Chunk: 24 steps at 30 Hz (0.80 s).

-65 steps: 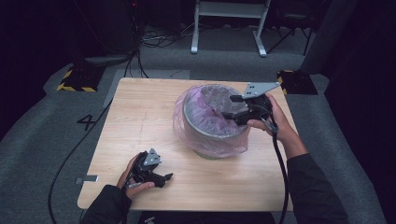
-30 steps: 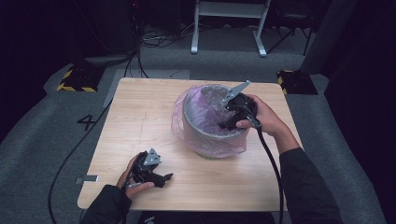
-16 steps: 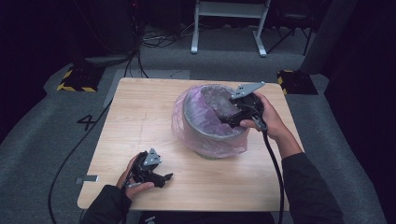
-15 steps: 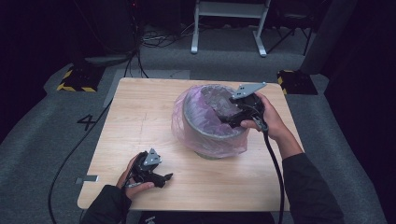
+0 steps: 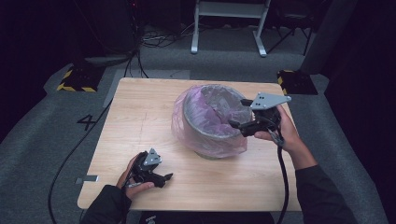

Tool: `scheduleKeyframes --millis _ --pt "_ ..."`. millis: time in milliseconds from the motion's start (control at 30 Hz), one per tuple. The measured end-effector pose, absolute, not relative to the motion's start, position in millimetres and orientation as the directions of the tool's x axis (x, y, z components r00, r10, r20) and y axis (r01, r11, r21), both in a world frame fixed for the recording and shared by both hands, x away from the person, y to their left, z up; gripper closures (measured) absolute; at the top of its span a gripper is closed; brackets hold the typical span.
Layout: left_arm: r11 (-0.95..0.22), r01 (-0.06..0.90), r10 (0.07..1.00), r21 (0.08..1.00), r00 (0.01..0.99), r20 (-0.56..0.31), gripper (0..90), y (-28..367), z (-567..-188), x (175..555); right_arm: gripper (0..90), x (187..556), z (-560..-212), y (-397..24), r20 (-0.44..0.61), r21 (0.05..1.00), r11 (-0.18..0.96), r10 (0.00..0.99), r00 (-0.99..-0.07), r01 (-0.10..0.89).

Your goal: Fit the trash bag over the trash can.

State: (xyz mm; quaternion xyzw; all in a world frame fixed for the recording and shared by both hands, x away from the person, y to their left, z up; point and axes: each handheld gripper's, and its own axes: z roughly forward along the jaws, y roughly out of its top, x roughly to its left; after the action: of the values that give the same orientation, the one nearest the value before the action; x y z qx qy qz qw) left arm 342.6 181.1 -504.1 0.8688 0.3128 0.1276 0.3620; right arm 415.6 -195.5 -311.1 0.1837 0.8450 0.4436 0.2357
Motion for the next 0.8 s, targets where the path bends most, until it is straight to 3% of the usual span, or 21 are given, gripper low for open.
scheduleKeyframes --millis 533,800 --pt "-0.542 0.451 0.636 0.709 0.772 -0.005 12.2 181.1 -504.1 342.6 15.9 369.4 -336.3 -241.6 -0.278 0.827 0.553 0.557 -0.783 0.1" --pt "-0.543 0.45 0.634 0.709 0.773 -0.006 12.2 181.1 -504.1 342.7 15.8 353.7 -368.8 -254.4 -0.293 0.804 0.578 0.587 -0.754 0.137"
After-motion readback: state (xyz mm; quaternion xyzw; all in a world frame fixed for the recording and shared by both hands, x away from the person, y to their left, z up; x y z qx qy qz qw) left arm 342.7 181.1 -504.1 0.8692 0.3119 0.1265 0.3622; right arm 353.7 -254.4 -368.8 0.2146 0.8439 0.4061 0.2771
